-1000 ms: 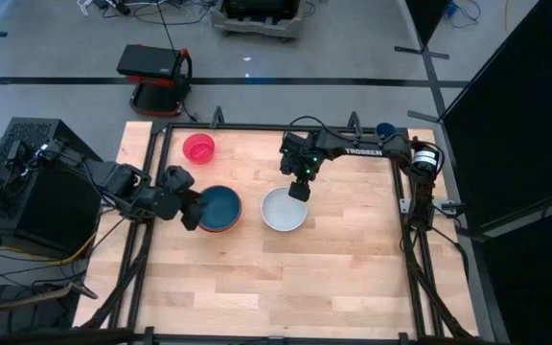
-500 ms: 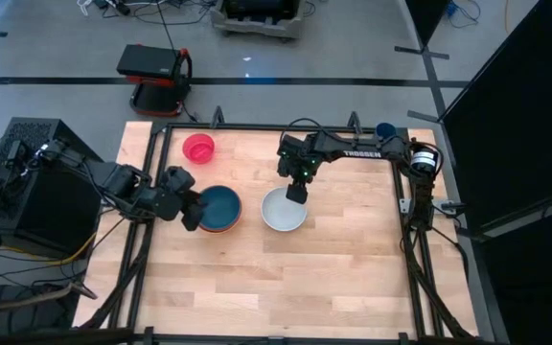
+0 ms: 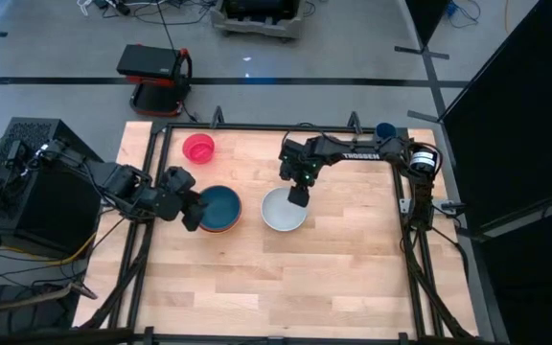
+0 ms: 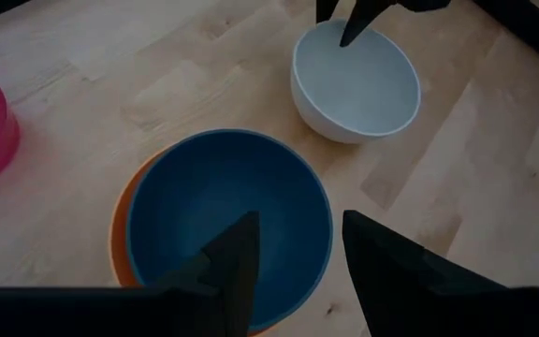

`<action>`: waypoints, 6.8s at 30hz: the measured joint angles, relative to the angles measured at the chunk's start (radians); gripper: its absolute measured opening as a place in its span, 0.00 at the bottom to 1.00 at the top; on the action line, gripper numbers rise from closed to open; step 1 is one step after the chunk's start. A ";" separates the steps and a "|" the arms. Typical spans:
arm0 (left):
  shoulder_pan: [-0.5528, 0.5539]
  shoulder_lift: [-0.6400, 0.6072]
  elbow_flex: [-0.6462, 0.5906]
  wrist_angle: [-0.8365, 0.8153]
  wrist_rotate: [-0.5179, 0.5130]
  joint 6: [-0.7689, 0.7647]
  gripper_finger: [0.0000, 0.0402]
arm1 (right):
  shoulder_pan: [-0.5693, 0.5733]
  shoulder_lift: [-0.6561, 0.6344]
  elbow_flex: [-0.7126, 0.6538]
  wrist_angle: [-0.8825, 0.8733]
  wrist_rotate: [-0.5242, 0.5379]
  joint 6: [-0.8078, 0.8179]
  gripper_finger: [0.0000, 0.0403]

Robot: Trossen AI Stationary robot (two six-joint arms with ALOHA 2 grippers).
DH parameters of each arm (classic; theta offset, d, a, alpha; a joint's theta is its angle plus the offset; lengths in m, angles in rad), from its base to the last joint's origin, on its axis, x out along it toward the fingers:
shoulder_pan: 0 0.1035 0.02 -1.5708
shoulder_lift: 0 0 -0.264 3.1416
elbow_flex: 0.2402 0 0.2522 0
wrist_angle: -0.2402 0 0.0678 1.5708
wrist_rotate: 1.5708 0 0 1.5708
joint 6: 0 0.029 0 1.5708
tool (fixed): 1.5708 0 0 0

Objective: Nest bowls inside each other
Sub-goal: Stack the white bowl on the dark blue bowl

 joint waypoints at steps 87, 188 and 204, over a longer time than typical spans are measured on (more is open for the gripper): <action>0.322 0.302 0.000 0.694 -0.297 0.228 0.67 | 0.095 -0.199 0.121 0.454 0.630 0.098 0.00; 0.492 0.293 0.001 0.430 0.244 0.475 0.31 | 0.009 -0.198 0.180 0.517 0.349 0.051 0.58; 0.559 0.494 0.001 0.518 0.498 0.769 0.62 | -0.028 -0.198 0.179 0.477 0.340 0.053 0.58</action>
